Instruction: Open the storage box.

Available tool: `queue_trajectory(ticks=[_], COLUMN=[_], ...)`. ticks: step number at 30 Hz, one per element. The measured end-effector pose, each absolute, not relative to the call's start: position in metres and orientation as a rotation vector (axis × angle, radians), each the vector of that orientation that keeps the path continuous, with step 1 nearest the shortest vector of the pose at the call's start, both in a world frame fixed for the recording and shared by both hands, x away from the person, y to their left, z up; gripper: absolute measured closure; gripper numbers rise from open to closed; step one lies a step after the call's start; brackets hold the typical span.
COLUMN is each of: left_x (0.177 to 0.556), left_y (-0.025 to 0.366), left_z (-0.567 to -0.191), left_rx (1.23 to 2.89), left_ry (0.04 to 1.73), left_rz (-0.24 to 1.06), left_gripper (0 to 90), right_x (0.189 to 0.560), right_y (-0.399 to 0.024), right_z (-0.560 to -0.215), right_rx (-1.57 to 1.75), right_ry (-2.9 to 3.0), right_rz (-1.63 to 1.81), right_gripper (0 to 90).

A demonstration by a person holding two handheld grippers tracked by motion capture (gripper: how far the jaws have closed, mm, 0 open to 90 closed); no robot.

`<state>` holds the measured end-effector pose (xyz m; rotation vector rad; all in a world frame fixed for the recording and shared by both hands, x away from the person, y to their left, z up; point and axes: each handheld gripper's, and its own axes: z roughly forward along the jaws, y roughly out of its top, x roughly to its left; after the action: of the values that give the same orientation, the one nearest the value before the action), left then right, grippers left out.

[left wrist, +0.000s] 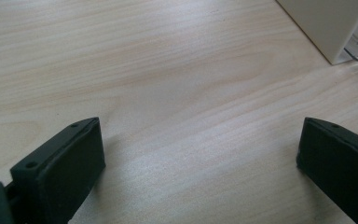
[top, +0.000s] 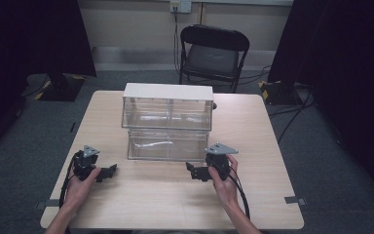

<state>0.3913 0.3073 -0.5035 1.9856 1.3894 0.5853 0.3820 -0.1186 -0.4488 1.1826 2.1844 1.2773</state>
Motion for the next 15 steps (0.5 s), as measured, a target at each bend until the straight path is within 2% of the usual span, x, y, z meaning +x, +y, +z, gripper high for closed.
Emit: queue_trajectory(ticks=[15], left_x=[0.3913], left_y=[0.3073], left_z=[-0.5035], left_rx=[1.985], left_ry=[1.390], left_rz=[0.585], left_gripper=[0.3], right_x=[0.3812], right_y=[-0.1191], right_z=[-0.4472], right_rx=[1.188], right_ry=[2.179], right_rz=[1.291], right_gripper=[5.1])
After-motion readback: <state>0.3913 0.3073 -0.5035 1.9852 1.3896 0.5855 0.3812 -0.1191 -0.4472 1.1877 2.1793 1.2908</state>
